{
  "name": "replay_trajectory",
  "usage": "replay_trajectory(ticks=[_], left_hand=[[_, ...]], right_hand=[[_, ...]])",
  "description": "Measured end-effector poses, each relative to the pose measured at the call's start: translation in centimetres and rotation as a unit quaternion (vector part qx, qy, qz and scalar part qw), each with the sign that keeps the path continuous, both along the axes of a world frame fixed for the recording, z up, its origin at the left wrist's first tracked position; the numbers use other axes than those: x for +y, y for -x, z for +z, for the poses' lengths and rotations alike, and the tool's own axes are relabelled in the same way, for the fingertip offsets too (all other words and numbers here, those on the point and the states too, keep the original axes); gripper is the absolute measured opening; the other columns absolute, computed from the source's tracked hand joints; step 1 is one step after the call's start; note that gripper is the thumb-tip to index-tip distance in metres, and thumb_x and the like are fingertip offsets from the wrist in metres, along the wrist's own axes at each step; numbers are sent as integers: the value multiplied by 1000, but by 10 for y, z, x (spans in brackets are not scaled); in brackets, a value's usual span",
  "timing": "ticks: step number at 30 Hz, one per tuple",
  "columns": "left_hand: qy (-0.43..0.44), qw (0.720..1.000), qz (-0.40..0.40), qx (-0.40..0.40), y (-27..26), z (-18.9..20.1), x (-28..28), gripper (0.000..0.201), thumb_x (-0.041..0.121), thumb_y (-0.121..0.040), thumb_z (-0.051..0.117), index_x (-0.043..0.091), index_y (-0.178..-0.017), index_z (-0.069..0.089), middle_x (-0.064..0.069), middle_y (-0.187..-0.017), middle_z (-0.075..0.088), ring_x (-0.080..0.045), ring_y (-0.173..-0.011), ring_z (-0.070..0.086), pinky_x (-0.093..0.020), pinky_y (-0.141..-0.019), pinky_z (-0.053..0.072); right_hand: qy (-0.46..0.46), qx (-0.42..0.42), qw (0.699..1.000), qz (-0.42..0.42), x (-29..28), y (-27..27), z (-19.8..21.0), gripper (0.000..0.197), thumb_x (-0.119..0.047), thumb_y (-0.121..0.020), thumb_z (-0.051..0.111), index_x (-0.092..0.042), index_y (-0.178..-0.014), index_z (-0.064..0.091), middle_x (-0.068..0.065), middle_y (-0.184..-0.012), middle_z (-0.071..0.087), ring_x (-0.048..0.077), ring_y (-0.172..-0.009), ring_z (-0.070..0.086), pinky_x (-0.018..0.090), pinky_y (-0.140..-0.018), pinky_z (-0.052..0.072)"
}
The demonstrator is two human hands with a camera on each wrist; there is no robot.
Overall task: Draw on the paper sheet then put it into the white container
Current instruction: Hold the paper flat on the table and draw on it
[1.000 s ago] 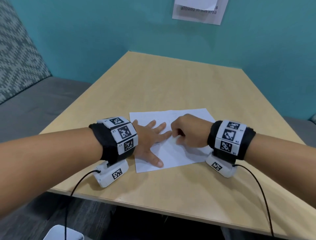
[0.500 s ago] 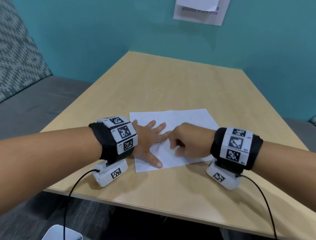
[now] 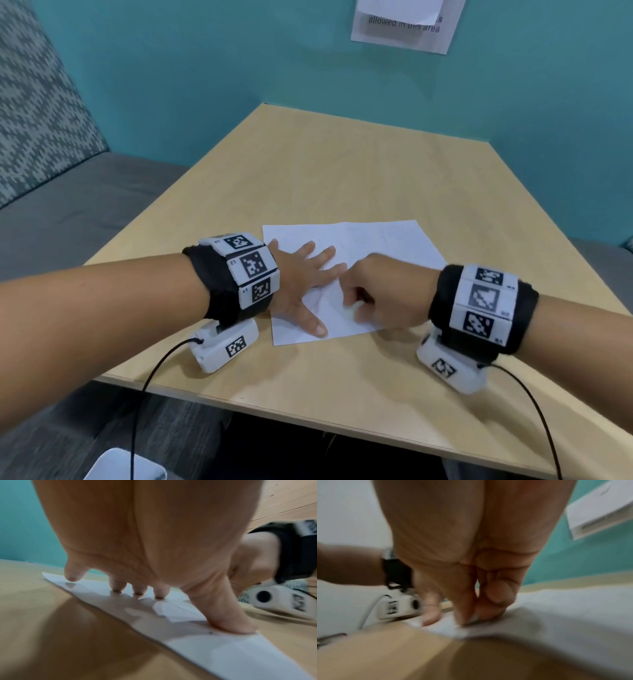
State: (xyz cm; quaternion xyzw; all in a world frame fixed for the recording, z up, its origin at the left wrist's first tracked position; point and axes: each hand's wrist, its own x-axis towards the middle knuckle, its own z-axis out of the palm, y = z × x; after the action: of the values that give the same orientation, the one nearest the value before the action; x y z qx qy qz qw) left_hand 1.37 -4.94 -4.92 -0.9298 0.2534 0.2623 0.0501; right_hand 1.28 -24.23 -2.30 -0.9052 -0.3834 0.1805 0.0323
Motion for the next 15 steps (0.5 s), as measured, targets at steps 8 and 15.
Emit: replay_trajectory(ticks=[8,15], left_hand=[[-8,1000,3,7,2,5,-1,114,80,-77,55,42,-152,-21,9,-162,-29,-22,-150,-22,-71,-113,-2],[-20,1000,2,13,2,7,-2,114,81,-76,54,42,-152,-21,11,-161,-30,-20,-150,-23,-70,-114,-2]], right_hand=[[-13,-32,998,-49,-6,-22,3,5,-15,-80,64,-17,-84,62,-11,-74,58,13,-71,54,20,-64,40],[-7,-48,996,-73,-7,-32,7,5,-16,-81,65,-15,-82,61,-8,-76,59,16,-75,53,23,-67,40]])
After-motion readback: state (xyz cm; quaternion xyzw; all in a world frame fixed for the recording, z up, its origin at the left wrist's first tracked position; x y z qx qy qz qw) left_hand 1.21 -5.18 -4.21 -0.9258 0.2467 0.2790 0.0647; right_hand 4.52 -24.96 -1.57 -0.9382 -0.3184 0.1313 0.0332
